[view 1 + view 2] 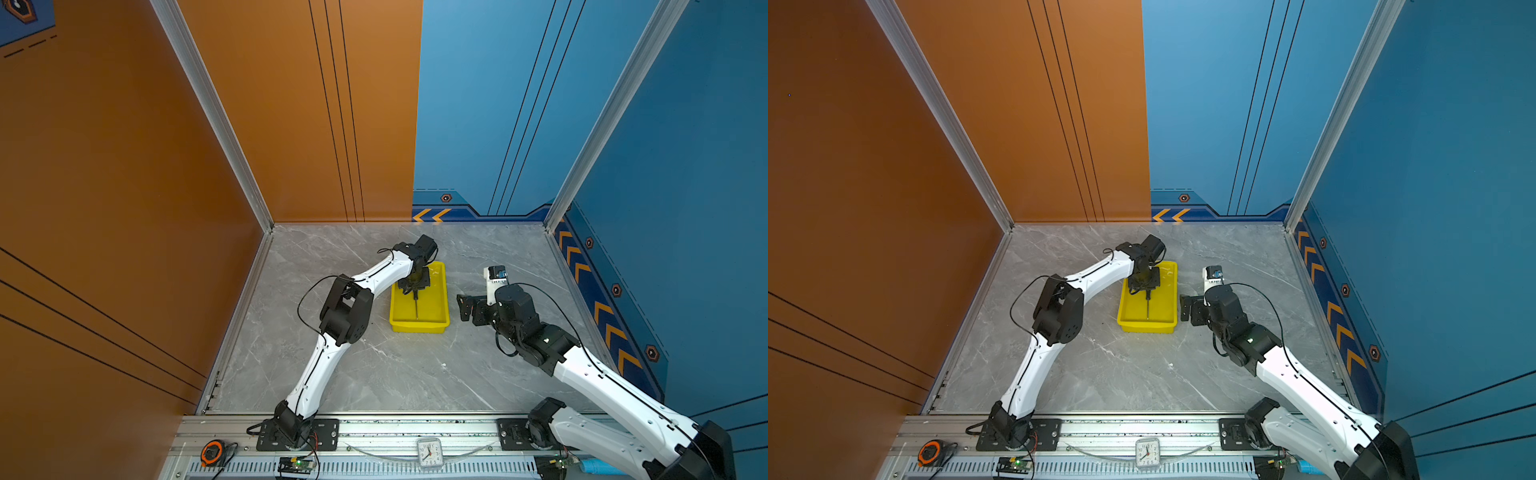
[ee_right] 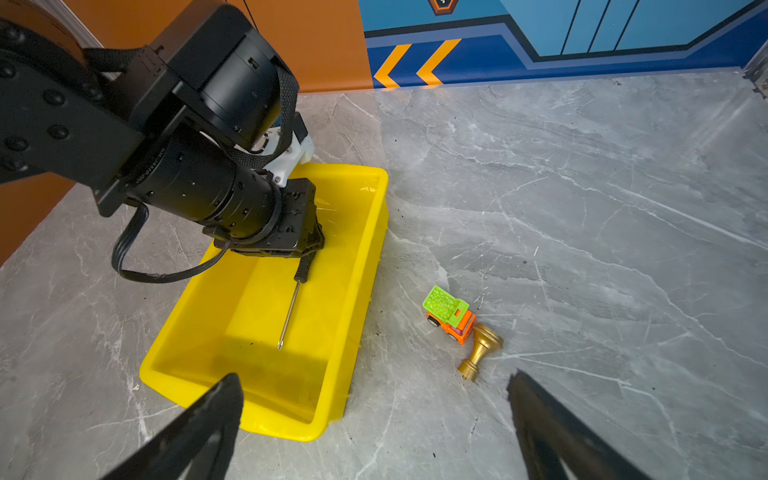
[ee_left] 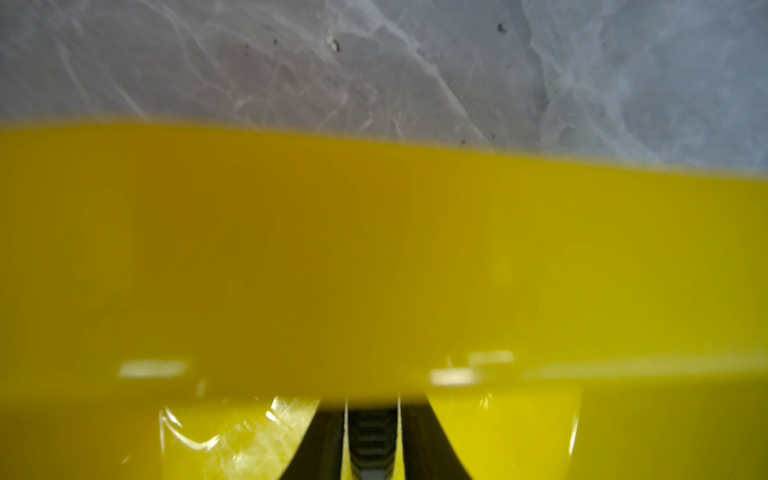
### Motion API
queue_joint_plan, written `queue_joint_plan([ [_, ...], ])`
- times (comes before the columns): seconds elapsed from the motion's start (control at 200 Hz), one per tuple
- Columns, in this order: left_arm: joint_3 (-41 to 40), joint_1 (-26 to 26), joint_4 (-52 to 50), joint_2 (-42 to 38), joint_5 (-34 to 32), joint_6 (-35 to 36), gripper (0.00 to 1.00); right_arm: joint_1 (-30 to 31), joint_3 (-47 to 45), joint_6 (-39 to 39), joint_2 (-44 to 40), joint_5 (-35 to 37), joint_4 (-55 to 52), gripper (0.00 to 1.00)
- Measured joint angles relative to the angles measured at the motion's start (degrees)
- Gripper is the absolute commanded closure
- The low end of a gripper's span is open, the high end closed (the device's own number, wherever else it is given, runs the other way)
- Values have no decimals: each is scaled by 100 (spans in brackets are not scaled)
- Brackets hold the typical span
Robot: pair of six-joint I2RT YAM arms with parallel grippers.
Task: Put the screwdriver in the bin
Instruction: Place the screwdriver in the bin.
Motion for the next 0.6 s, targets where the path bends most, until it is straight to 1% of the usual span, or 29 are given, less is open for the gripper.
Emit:
queue_joint_plan([
  [0.18,0,0,2,0,-17,-2,68,-76,0,-2,26,-2,33,0],
  [0.31,0,-2,7,-13,-20,15,62,-109,-11,0,74,-22,138,0],
  [0.4,-4,-13,4,-57,-39,15,62,-125,-26,0,90,-44,197,0],
  [0.546,-122,-20,-4,-361,-48,15,62,-151,-28,2,157,-151,214,0],
  [0.596,-186,-37,-2,-511,-66,15,60,-151,-26,0,166,-170,214,0],
])
